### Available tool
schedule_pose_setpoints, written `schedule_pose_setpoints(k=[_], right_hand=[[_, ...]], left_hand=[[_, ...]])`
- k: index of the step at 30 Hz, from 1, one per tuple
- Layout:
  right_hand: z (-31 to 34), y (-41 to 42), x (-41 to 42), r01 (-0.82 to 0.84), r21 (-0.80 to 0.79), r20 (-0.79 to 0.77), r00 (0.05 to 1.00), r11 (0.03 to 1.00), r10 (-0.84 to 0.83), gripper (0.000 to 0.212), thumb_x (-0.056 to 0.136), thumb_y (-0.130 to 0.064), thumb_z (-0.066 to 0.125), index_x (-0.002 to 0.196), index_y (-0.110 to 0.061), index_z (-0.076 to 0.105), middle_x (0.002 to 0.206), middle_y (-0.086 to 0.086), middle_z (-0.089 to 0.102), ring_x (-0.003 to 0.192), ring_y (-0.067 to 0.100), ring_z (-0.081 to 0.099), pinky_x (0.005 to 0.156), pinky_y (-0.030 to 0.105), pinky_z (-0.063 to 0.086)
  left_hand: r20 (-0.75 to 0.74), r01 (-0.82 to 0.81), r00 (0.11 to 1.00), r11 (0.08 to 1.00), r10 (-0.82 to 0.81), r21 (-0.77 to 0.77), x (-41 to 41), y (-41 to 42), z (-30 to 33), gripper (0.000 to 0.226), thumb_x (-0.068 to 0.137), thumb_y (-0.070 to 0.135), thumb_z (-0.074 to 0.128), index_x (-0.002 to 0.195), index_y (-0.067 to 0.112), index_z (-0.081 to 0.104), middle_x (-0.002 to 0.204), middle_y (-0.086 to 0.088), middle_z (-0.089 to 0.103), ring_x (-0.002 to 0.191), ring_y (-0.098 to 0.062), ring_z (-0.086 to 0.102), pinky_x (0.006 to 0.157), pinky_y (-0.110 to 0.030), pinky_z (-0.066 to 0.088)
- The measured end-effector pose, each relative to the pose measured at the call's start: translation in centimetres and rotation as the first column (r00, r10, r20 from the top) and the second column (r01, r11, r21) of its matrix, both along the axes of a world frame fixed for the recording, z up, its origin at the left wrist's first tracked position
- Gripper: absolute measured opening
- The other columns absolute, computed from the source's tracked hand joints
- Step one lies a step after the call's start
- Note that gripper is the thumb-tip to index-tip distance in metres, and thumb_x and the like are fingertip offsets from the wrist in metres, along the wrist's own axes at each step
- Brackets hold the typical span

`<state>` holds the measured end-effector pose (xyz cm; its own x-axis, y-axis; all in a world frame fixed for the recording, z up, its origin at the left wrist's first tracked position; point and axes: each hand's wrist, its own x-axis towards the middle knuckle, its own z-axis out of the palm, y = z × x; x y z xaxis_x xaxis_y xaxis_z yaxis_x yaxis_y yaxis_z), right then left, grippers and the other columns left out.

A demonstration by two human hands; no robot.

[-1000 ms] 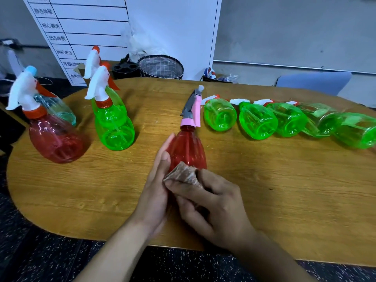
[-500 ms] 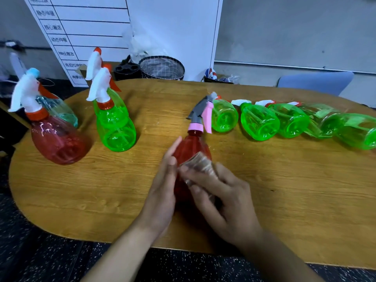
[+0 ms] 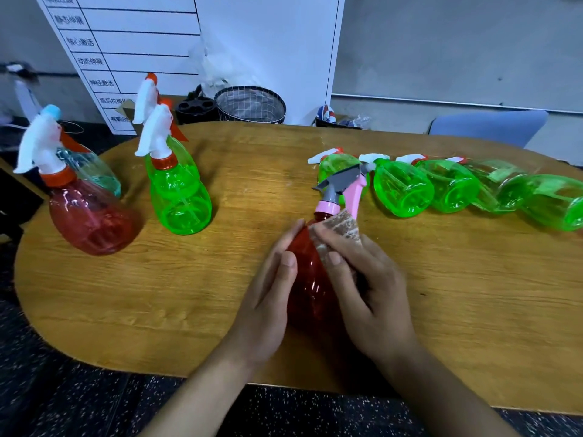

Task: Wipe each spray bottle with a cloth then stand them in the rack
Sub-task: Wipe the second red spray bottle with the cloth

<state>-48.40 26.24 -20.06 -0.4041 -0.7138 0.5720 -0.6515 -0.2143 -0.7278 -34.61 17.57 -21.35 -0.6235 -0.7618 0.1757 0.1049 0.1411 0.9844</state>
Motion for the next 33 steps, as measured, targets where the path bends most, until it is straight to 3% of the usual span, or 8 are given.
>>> schedule_pose_setpoints(k=[3, 8, 13, 17, 20, 24, 27, 33], right_hand=[[-0.3, 0.6, 1.4, -0.118, 0.035, -0.168, 0.978, 0.992, 0.122, 0.032, 0.104, -0.026, 0.061, 0.134, -0.025, 0.072, 0.103, -0.001, 0.064, 0.089, 0.009, 0.064, 0.074, 0.035, 0.056], [-0.4, 0.8, 2.3, -0.163, 0.031, -0.372, 0.914, 0.986, 0.163, 0.028, 0.102, -0.024, 0.066, 0.128, -0.024, 0.076, 0.094, -0.001, 0.059, 0.082, 0.008, 0.057, 0.073, 0.023, 0.051], [0.1, 0.2, 1.4, -0.048, -0.145, 0.137, 0.988, 0.988, 0.068, 0.026, 0.103, -0.015, 0.058, 0.124, -0.013, 0.075, 0.11, -0.004, 0.074, 0.096, 0.012, 0.07, 0.082, 0.027, 0.052], [0.1, -0.8, 0.8, 0.06, -0.153, 0.462, 0.887, 0.986, 0.017, 0.028, 0.104, -0.007, 0.053, 0.122, -0.009, 0.073, 0.121, -0.003, 0.076, 0.118, 0.015, 0.069, 0.099, 0.024, 0.051], [-0.2, -1.2, 1.3, 0.046, -0.157, 0.527, 0.849, 0.986, 0.045, 0.025, 0.103, -0.01, 0.053, 0.122, -0.008, 0.069, 0.121, -0.002, 0.072, 0.118, 0.012, 0.066, 0.1, 0.022, 0.048], [-0.5, -1.3, 1.7, 0.029, -0.112, 0.613, 0.788, 0.993, 0.046, 0.024, 0.106, -0.023, 0.055, 0.126, -0.014, 0.065, 0.121, -0.004, 0.07, 0.113, 0.011, 0.066, 0.096, 0.028, 0.051], [-0.2, -1.1, 1.6, 0.01, -0.097, 0.623, 0.78, 0.995, 0.053, 0.027, 0.108, -0.02, 0.051, 0.129, -0.014, 0.067, 0.126, -0.01, 0.072, 0.12, 0.004, 0.065, 0.098, 0.018, 0.05], [-0.2, -1.2, 1.1, 0.044, -0.151, 0.568, 0.821, 0.988, 0.051, 0.026, 0.106, -0.014, 0.055, 0.129, -0.014, 0.068, 0.134, -0.002, 0.069, 0.135, 0.016, 0.059, 0.112, 0.032, 0.045]], left_hand=[[-0.086, -0.062, 0.993, 0.987, 0.075, 0.149, 0.1, -0.5, -0.1, 0.048, 0.107, 0.055, 0.043, 0.152, 0.042, 0.054, 0.157, 0.006, 0.057, 0.149, -0.019, 0.049, 0.128, -0.055, 0.031], [-0.197, -0.004, 0.978, 0.945, 0.072, 0.326, 0.3, -0.7, 0.8, 0.05, 0.107, 0.046, 0.041, 0.155, 0.037, 0.05, 0.153, -0.001, 0.062, 0.143, -0.025, 0.057, 0.126, -0.054, 0.034], [-0.171, 0.015, 0.984, 0.938, 0.047, 0.346, 0.5, -0.3, 1.0, 0.056, 0.105, 0.062, 0.037, 0.156, 0.039, 0.048, 0.153, 0.001, 0.062, 0.142, -0.025, 0.058, 0.111, -0.059, 0.051], [-0.14, 0.042, 0.99, 0.954, 0.0, 0.296, 0.7, -0.2, 1.4, 0.095, 0.075, 0.081, 0.075, 0.156, 0.039, 0.047, 0.15, 0.004, 0.063, 0.137, -0.026, 0.062, 0.087, -0.057, 0.061], [-0.148, 0.05, 0.989, 0.964, -0.011, 0.262, 0.6, -0.2, 1.3, 0.092, 0.078, 0.067, 0.082, 0.156, 0.031, 0.049, 0.152, 0.0, 0.062, 0.143, -0.028, 0.057, 0.112, -0.061, 0.048], [-0.192, 0.084, 0.981, 0.946, -0.024, 0.313, 0.4, -0.2, 1.1, 0.056, 0.098, 0.044, 0.057, 0.153, 0.03, 0.054, 0.148, 0.003, 0.065, 0.139, -0.019, 0.061, 0.093, -0.032, 0.06], [-0.184, 0.08, 0.983, 0.951, -0.025, 0.3, 0.4, -0.1, 1.1, 0.053, 0.102, 0.044, 0.049, 0.153, 0.033, 0.052, 0.151, 0.005, 0.063, 0.14, -0.016, 0.059, 0.093, -0.029, 0.06], [-0.174, 0.075, 0.984, 0.951, -0.023, 0.3, 0.4, -0.1, 1.3, 0.043, 0.11, 0.044, 0.047, 0.152, 0.037, 0.052, 0.151, 0.011, 0.062, 0.141, -0.01, 0.058, 0.092, -0.026, 0.06]])
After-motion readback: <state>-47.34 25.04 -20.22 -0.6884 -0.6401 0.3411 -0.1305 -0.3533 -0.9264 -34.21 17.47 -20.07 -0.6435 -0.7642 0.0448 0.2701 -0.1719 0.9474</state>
